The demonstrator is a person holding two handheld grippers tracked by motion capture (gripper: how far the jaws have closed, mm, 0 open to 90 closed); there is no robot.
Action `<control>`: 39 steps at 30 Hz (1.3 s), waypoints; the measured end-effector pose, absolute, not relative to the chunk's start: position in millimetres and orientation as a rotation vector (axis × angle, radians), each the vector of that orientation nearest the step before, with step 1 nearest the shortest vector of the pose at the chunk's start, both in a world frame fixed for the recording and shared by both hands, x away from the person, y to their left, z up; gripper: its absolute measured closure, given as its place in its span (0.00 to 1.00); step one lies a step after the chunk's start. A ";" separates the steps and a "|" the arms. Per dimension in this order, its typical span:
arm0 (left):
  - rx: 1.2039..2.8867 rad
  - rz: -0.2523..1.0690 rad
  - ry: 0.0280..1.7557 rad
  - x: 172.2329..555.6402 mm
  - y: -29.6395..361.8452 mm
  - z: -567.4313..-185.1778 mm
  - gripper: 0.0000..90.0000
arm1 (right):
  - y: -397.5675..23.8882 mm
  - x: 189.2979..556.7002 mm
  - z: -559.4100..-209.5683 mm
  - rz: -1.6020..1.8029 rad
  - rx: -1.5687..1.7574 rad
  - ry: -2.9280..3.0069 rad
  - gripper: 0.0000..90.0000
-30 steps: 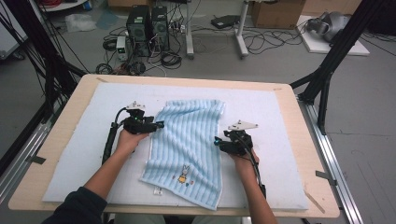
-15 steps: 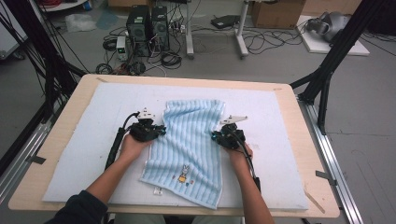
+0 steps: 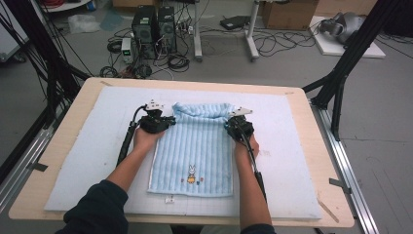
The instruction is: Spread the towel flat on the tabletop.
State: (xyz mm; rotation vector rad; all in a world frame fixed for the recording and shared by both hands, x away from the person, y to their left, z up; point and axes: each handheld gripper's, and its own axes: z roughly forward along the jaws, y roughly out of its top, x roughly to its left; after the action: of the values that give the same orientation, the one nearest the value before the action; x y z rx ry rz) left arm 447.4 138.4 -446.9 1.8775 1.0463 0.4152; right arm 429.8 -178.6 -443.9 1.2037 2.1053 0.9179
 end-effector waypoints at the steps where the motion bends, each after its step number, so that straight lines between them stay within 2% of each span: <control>1: 1.877 0.419 1.058 446.7 136.7 -447.3 0.89 | -178.6 430.5 -444.4 0.917 1.209 2.098 0.95; 2: 1.879 0.414 1.084 446.0 135.6 -448.0 0.80 | -178.5 430.7 -445.1 0.916 1.226 2.095 0.93; 3: 1.879 0.394 1.107 445.1 134.9 -448.9 0.64 | -179.3 430.6 -445.9 0.924 1.237 2.096 0.88; 4: 1.885 0.383 1.106 443.5 135.8 -449.0 0.56 | -180.4 430.3 -446.0 0.926 1.242 2.100 0.83; 6: 1.864 0.395 1.097 438.2 139.0 -448.0 0.55 | -183.8 428.2 -445.4 0.937 1.254 2.102 0.73; 7: 1.849 0.388 1.094 435.6 141.7 -447.3 0.48 | -188.1 422.9 -442.8 0.937 1.262 2.078 0.64; 8: 1.830 0.373 1.096 433.3 144.3 -446.3 0.45 | -191.0 419.9 -441.1 0.940 1.268 2.061 0.61; 9: 1.816 0.378 1.093 430.1 146.9 -445.0 0.45 | -191.0 419.9 -441.1 0.940 1.268 2.061 0.61; 10: 1.796 0.387 1.086 426.5 149.7 -443.9 0.37 | -197.6 412.8 -437.6 0.969 1.275 2.042 0.58; 14: 1.779 0.370 1.082 414.6 162.7 -438.4 0.29 | -207.8 402.5 -431.9 0.998 1.283 2.055 0.52; 23: 1.778 0.345 0.947 367.3 180.7 -436.9 0.28 | -221.8 358.3 -425.1 1.132 1.187 2.163 0.43; 26: 1.811 0.340 0.910 353.4 181.1 -438.1 0.27 | -221.2 343.7 -427.4 1.152 1.169 2.193 0.43; 29: 1.835 0.327 0.906 345.1 182.1 -441.6 0.24 | -218.0 334.1 -434.1 1.164 1.150 2.220 0.47; 30: 1.845 0.330 0.901 343.4 182.1 -442.9 0.30 | -214.3 332.3 -440.2 1.176 1.147 2.249 0.51; 31: 1.864 0.312 0.899 343.0 182.1 -444.1 0.30 | -214.3 332.3 -440.2 1.176 1.147 2.249 0.51; 32: 1.890 0.290 0.895 343.1 181.6 -445.7 0.40 | -209.5 332.3 -444.5 1.151 1.138 2.278 0.54; 36: 1.966 0.291 0.904 342.2 175.2 -450.1 0.48 | -204.0 334.0 -448.3 1.145 1.131 2.301 0.58; 39: 2.032 0.323 0.890 341.9 168.5 -450.8 0.49 | -198.4 335.5 -450.9 1.103 1.122 2.331 0.63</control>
State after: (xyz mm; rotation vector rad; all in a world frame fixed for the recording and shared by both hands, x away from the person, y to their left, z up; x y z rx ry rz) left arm 341.9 168.5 -450.8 2.0317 0.8901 0.3227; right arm 335.5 -198.4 -450.9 1.1217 2.3306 1.1034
